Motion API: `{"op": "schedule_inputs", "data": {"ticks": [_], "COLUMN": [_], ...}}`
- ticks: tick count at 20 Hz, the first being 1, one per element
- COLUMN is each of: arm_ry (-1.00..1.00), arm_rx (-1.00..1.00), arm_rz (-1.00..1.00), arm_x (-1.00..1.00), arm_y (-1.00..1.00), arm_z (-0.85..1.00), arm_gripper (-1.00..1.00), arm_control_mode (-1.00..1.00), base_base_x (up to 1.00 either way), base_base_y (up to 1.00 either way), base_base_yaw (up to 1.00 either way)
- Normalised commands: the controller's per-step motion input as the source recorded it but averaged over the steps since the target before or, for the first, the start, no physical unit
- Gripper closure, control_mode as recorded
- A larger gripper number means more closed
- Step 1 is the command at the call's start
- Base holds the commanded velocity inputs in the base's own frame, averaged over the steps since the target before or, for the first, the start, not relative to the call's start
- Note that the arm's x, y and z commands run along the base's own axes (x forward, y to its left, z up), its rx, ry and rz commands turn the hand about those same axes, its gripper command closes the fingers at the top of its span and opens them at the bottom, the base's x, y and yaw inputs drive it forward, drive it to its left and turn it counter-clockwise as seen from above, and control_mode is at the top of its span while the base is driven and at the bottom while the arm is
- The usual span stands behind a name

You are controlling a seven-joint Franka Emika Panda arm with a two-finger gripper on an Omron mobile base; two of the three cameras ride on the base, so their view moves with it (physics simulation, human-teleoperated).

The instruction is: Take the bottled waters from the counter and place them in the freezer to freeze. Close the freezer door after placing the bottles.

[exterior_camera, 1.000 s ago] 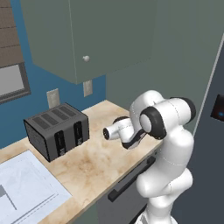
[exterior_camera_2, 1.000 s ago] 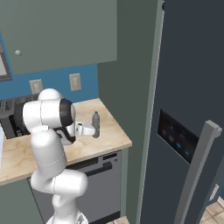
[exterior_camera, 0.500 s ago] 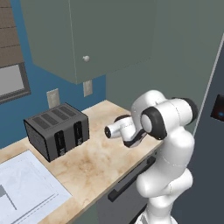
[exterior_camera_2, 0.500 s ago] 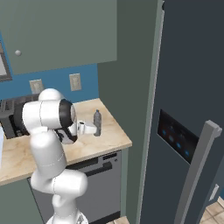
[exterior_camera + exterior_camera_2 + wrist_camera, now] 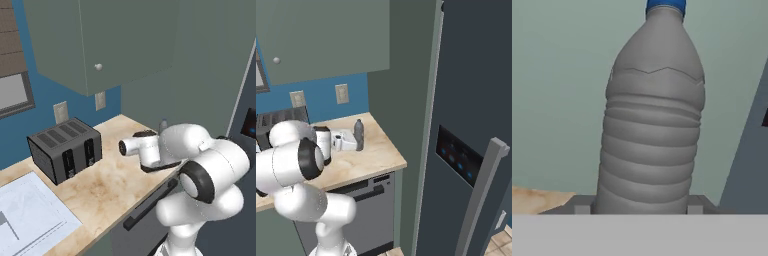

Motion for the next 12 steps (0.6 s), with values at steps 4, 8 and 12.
{"op": "schedule_inputs", "data": {"ticks": [4,8,12], "arm_ry": [0.0,0.06,0.08], "arm_rx": [0.08,0.0,0.0], "arm_rz": [0.09,0.09,0.09], "arm_x": [-0.61,-0.52,-0.67], "arm_y": [0.0,0.0,-0.05], "arm_z": [1.0,1.0,1.0], "arm_gripper": [1.0,1.0,1.0], "arm_control_mode": [-1.0,-1.0,-1.0], "base_base_x": [0.0,0.0,0.0], "base_base_y": [0.0,0.0,0.0], "base_base_yaw": [0.0,0.0,0.0]}}
